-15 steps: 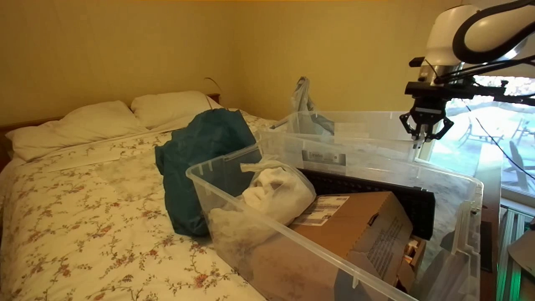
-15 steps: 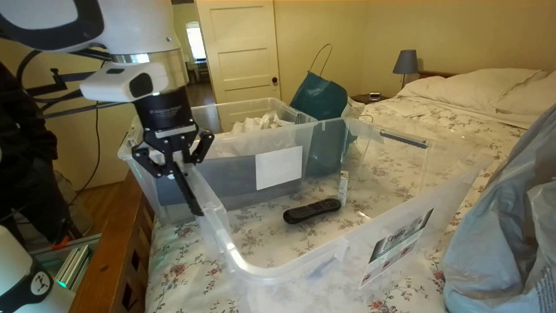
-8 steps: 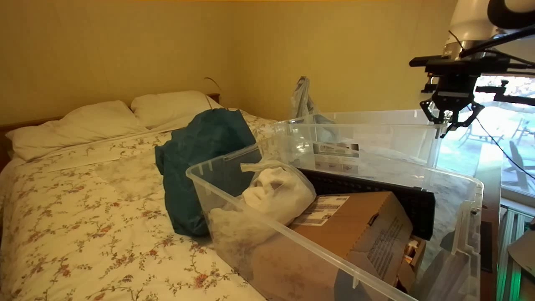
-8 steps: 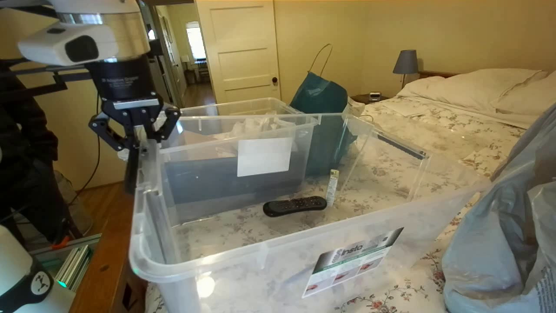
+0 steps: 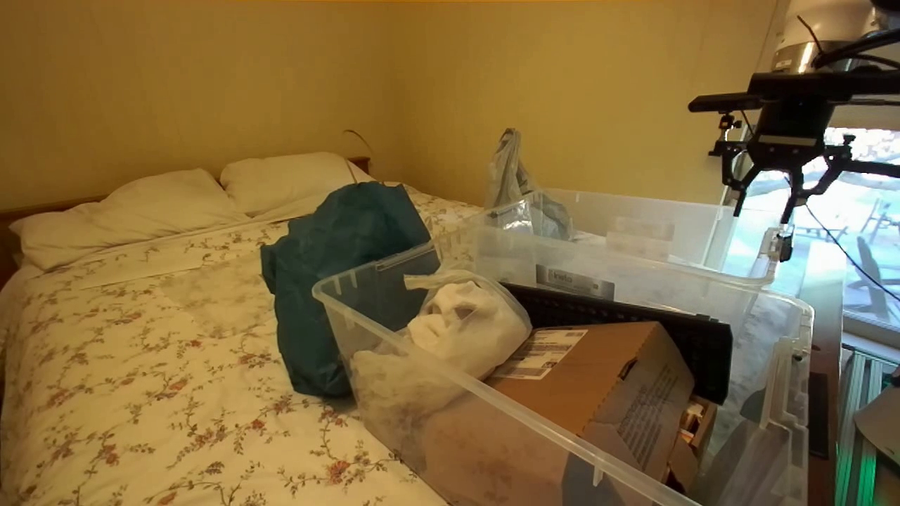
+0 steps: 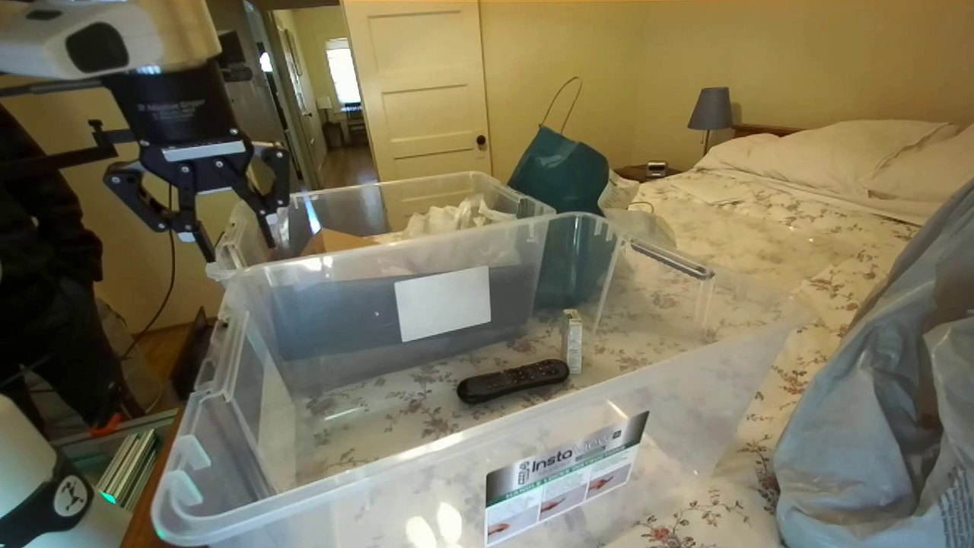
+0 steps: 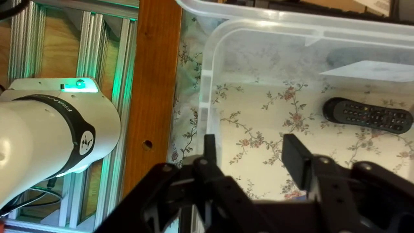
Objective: Pull the right container closer to the edge, remove a plastic bag from the right container and put it in the left container
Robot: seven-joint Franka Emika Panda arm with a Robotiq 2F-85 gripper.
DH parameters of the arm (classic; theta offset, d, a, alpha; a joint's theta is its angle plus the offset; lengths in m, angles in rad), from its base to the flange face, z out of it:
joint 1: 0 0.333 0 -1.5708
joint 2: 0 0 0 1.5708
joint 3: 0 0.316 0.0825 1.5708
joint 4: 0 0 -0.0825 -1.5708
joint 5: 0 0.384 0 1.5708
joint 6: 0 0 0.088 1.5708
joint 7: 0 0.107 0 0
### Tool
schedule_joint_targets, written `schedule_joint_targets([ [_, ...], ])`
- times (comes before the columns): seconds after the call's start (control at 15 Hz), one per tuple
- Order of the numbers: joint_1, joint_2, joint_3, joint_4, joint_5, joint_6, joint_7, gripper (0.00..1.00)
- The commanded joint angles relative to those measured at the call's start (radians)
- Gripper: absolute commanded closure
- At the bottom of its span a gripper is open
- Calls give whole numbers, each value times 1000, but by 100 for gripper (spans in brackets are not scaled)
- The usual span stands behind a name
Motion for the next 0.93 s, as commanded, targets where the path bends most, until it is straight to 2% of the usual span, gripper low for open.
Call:
schedule_joint_targets([
  [0.0, -41, -40, -20, -1, 56, 40, -13, 13],
  [0.13, -75, -29, -10, -6, 31, 111, -11, 1],
  [0.33, -100, 142, 11, 106, -50, 195, -78, 0],
  [0.6, -83, 354, 35, 277, -166, 157, -184, 0],
  [0.87, -80, 581, 33, 488, -277, 89, -285, 0],
])
